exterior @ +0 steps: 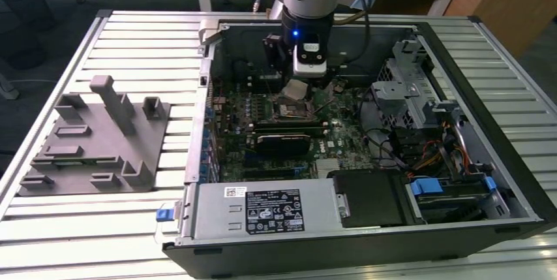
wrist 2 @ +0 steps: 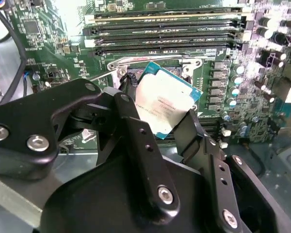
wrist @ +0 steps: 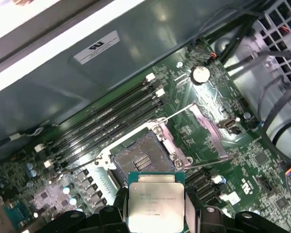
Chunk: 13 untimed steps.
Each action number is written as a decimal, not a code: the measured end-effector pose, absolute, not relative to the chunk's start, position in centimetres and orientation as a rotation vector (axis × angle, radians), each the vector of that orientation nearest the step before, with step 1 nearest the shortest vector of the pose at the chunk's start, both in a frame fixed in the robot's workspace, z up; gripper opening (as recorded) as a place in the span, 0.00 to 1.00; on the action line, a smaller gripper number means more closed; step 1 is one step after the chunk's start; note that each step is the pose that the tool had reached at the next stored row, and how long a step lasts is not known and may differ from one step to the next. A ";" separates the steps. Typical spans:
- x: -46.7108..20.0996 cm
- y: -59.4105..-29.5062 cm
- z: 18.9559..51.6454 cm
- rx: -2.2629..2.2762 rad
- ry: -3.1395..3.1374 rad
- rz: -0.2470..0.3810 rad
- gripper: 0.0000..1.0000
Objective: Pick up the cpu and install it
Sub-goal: 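Place the cpu into insertion slot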
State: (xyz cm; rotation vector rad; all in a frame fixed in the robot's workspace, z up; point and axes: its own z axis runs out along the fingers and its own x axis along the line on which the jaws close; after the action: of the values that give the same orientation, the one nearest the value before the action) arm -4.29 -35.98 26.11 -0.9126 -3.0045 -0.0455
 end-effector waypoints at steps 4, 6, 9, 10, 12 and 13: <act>-4.3 -36.0 26.1 -0.987 -2.982 -0.046 0.55; -4.3 -36.0 26.1 -1.021 -2.971 -0.046 0.55; -4.3 -36.0 26.1 -1.070 -2.954 -0.046 0.55; -4.3 -36.0 26.1 -1.088 -2.947 -0.046 0.55; -4.3 -36.0 26.1 -1.123 -2.934 -0.045 0.55; -4.3 -36.0 26.1 -1.142 -2.928 -0.046 0.55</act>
State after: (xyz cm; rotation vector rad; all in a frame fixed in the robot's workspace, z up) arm -4.29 -35.98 26.11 -1.1417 -2.9275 -0.0456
